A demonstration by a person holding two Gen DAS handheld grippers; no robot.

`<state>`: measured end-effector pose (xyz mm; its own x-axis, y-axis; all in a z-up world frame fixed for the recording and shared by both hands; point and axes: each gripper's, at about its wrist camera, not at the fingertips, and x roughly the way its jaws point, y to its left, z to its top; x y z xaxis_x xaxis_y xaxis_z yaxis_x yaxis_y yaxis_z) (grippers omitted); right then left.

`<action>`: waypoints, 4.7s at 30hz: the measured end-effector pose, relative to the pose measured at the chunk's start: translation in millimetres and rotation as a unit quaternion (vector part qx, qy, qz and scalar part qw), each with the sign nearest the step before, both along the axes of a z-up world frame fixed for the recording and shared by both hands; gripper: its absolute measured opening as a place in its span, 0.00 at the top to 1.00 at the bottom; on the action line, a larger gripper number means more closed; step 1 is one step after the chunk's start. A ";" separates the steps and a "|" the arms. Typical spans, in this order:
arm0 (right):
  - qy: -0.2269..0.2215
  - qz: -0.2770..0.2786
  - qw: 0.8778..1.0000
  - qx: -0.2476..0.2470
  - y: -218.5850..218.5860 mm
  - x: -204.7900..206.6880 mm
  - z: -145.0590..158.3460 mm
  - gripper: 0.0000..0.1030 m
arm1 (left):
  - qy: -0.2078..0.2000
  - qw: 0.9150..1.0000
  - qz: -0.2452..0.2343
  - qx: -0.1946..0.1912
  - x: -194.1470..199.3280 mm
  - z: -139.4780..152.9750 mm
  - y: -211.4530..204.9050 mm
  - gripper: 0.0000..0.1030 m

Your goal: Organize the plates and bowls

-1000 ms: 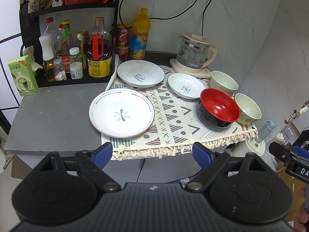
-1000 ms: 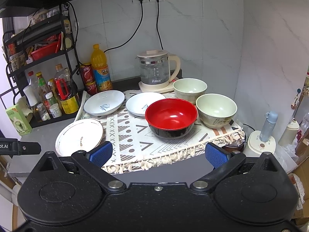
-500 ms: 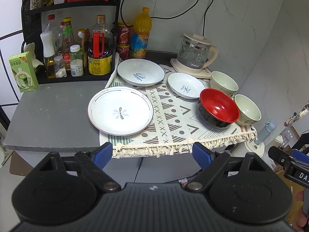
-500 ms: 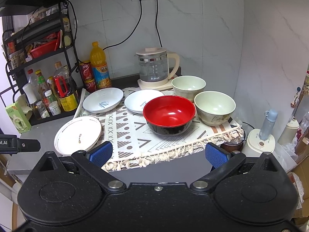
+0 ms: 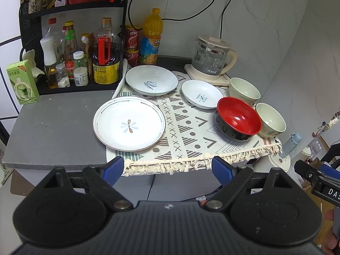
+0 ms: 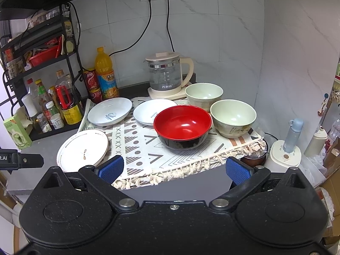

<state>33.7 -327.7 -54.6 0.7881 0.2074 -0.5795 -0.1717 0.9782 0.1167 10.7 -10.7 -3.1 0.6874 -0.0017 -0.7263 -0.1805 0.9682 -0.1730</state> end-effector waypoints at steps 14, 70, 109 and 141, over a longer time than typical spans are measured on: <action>0.002 0.000 1.000 0.003 -2.0 4.8 -0.4 0.00 | -0.002 1.000 0.001 0.006 3.9 3.8 -1.1 0.14; 0.078 -0.102 0.991 0.035 5.2 157.7 -25.9 0.00 | 0.096 0.992 -0.071 -0.040 232.9 -33.9 2.2 0.14; 0.147 -0.193 0.967 0.081 -134.1 251.9 -96.4 0.02 | 0.131 0.978 -0.155 -0.047 370.3 -76.3 -172.3 0.17; 0.237 -0.138 0.952 0.134 -186.0 327.9 -157.9 0.50 | 0.190 0.970 -0.153 -0.019 433.2 -106.2 -264.3 0.60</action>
